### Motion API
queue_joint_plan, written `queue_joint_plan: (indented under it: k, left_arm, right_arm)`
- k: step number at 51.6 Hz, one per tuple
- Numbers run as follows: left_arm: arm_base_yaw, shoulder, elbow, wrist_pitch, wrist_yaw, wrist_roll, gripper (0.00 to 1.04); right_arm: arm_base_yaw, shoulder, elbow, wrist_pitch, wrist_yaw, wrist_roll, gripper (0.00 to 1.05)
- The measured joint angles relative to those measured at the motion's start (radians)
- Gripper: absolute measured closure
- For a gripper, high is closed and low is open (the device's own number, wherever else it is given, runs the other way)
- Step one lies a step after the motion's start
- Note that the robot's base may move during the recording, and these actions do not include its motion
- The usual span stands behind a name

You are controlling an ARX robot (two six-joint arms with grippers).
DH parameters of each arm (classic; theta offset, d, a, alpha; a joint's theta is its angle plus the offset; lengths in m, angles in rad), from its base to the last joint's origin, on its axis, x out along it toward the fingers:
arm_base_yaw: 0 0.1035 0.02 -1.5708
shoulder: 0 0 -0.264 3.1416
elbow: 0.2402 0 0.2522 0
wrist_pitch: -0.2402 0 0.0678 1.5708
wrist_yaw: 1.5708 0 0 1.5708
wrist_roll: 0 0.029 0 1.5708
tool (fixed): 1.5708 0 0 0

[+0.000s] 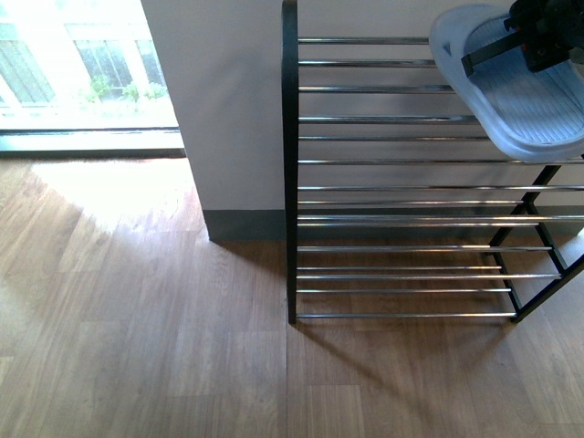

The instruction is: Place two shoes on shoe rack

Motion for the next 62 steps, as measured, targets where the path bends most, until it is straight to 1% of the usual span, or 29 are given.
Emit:
queue_joint_plan:
  k: [1, 2, 4, 8, 12, 13, 17, 18, 20, 23, 28, 36, 37, 38, 39, 40, 42, 45, 46, 50, 52, 54, 60, 61, 62]
  left_arm:
    - [0.0, 0.0, 0.0, 0.0, 0.0, 0.0, 1.03]
    - [0.0, 0.0, 0.0, 0.0, 0.0, 0.0, 1.03]
    - [0.0, 0.0, 0.0, 0.0, 0.0, 0.0, 1.03]
    - [0.0, 0.0, 0.0, 0.0, 0.0, 0.0, 1.03]
    - [0.0, 0.0, 0.0, 0.0, 0.0, 0.0, 1.03]
    - [0.0, 0.0, 0.0, 0.0, 0.0, 0.0, 1.03]
    - [0.0, 0.0, 0.0, 0.0, 0.0, 0.0, 1.03]
    - [0.0, 0.0, 0.0, 0.0, 0.0, 0.0, 1.03]
    - [0.0, 0.0, 0.0, 0.0, 0.0, 0.0, 1.03]
    - [0.0, 0.0, 0.0, 0.0, 0.0, 0.0, 1.03]
    - [0.0, 0.0, 0.0, 0.0, 0.0, 0.0, 1.03]
    - [0.0, 0.0, 0.0, 0.0, 0.0, 0.0, 1.03]
    - [0.0, 0.0, 0.0, 0.0, 0.0, 0.0, 1.03]
    - [0.0, 0.0, 0.0, 0.0, 0.0, 0.0, 1.03]
    - [0.0, 0.0, 0.0, 0.0, 0.0, 0.0, 1.03]
    - [0.0, 0.0, 0.0, 0.0, 0.0, 0.0, 1.03]
    - [0.0, 0.0, 0.0, 0.0, 0.0, 0.0, 1.03]
    - [0.0, 0.0, 0.0, 0.0, 0.0, 0.0, 1.03]
    - [0.0, 0.0, 0.0, 0.0, 0.0, 0.0, 1.03]
    - [0.0, 0.0, 0.0, 0.0, 0.0, 0.0, 1.03]
    - [0.0, 0.0, 0.0, 0.0, 0.0, 0.0, 1.03]
    - [0.0, 0.0, 0.0, 0.0, 0.0, 0.0, 1.03]
    - [0.0, 0.0, 0.0, 0.0, 0.0, 0.0, 1.03]
    - [0.0, 0.0, 0.0, 0.0, 0.0, 0.0, 1.03]
    - [0.0, 0.0, 0.0, 0.0, 0.0, 0.0, 1.03]
  right_arm:
    - [0.001, -0.002, 0.0, -0.001, -0.003, 0.004, 0.85]
    - [0.006, -0.008, 0.002, -0.006, -0.017, 0.017, 0.79]
    - [0.011, -0.016, 0.005, -0.012, -0.022, 0.028, 0.73]
    - [0.022, -0.046, 0.02, -0.026, -0.028, 0.05, 0.56]
    - [0.026, -0.085, 0.026, -0.051, -0.032, 0.052, 0.43]
    - [0.027, -0.11, 0.026, -0.074, -0.035, 0.049, 0.37]
    - [0.022, -0.177, 0.02, -0.134, -0.056, 0.035, 0.23]
    - [0.021, -0.182, 0.019, -0.139, -0.056, 0.035, 0.22]
    - [0.017, -0.214, 0.015, -0.169, -0.066, 0.037, 0.17]
    - [0.002, -0.313, -0.006, -0.238, -0.112, 0.067, 0.08]
    - [-0.034, -0.5, -0.058, -0.306, -0.186, 0.117, 0.09]
    - [-0.084, -0.767, -0.138, -0.317, -0.213, 0.13, 0.09]
    - [-0.089, -0.792, -0.149, -0.304, -0.225, 0.137, 0.1]
    - [-0.1, -0.822, -0.171, -0.257, -0.259, 0.154, 0.13]
    - [-0.109, -0.864, -0.212, -0.169, -0.298, 0.18, 0.18]
    - [-0.114, -0.887, -0.242, -0.115, -0.329, 0.197, 0.21]
    - [-0.121, -0.932, -0.316, -0.016, -0.36, 0.223, 0.29]
    - [-0.13, -0.97, -0.409, 0.062, -0.379, 0.238, 0.39]
    - [-0.134, -0.986, -0.46, 0.089, -0.388, 0.245, 0.44]
    - [-0.15, -1.01, -0.596, 0.138, -0.399, 0.256, 0.59]
    - [-0.153, -1.016, -0.618, 0.145, -0.402, 0.258, 0.62]
    - [-0.159, -1.035, -0.669, 0.163, -0.408, 0.26, 0.69]
    - [-0.179, -1.121, -0.782, 0.219, -0.423, 0.262, 0.92]
    - [-0.192, -1.14, -0.807, 0.228, -0.441, 0.262, 0.98]
    - [-0.202, -1.148, -0.818, 0.232, -0.464, 0.262, 1.0]
